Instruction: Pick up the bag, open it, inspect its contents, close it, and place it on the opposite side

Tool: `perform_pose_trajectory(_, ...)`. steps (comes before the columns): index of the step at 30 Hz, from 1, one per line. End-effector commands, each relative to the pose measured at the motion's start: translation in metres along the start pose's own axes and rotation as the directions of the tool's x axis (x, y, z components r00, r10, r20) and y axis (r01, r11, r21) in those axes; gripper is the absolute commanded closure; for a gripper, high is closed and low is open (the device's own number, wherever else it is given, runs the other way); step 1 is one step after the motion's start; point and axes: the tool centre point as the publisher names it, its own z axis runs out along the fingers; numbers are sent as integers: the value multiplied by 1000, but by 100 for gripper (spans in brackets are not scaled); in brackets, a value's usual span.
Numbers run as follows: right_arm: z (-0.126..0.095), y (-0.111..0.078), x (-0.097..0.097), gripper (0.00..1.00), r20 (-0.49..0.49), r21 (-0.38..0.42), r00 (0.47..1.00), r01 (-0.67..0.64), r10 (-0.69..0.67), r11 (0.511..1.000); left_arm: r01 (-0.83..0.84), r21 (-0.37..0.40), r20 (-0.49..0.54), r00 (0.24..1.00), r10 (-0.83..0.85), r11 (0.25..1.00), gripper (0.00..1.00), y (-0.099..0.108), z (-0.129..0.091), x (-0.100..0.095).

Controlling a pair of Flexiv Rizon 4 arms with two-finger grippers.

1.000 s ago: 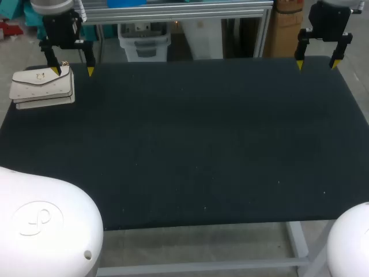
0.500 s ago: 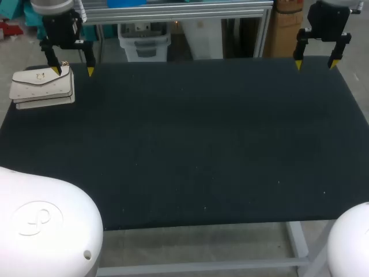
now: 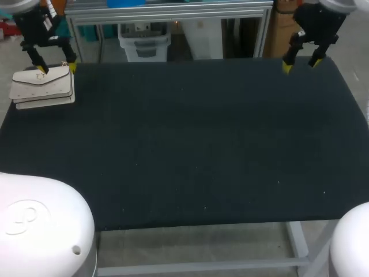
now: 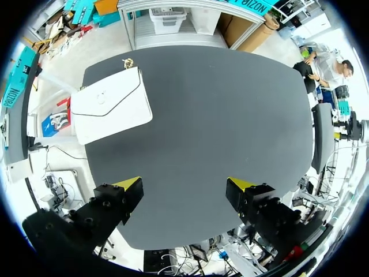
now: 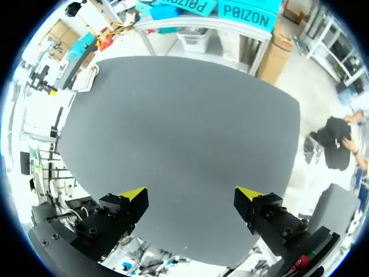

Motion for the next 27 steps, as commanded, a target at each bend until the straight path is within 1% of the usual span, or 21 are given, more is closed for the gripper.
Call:
perform_pose_trajectory(1,13,-14,12,0,6,-216,939,336,-343,917,-3,-6,-101,995,2,1000,0,-2,-3,-18)
perform_pose_trajectory(2,15,-15,14,0,4,-218,935,347,-355,912,-3,-5,-101,995,3,1000,0,-1,-3,-19)
perform_pose_trajectory(4,22,-17,23,0,8,-234,905,416,-426,879,-4,3,-116,993,5,1000,0,1,-3,-24)
perform_pose_trajectory(7,29,-20,34,0,22,-253,869,482,-493,839,19,22,-131,991,-16,1000,0,4,-4,-32)
perform_pose_trajectory(9,33,-22,41,0,26,-265,843,524,-537,810,49,47,-152,987,-41,998,0,6,-5,-37)
perform_pose_trajectory(11,36,-22,44,0,9,-276,825,545,-565,791,102,77,-177,980,-87,992,0,6,-4,-44)
perform_pose_trajectory(12,37,-22,47,0,-2,-277,822,547,-569,790,119,86,-186,977,-101,989,0,6,-3,-45)
perform_pose_trajectory(13,40,-21,49,0,-50,-271,842,506,-537,819,138,90,-183,976,-120,986,0,6,-3,-47)
perform_pose_trajectory(27,40,-21,49,0,-50,-271,842,506,-537,819,138,90,-183,976,-120,986,0,6,-3,-47)
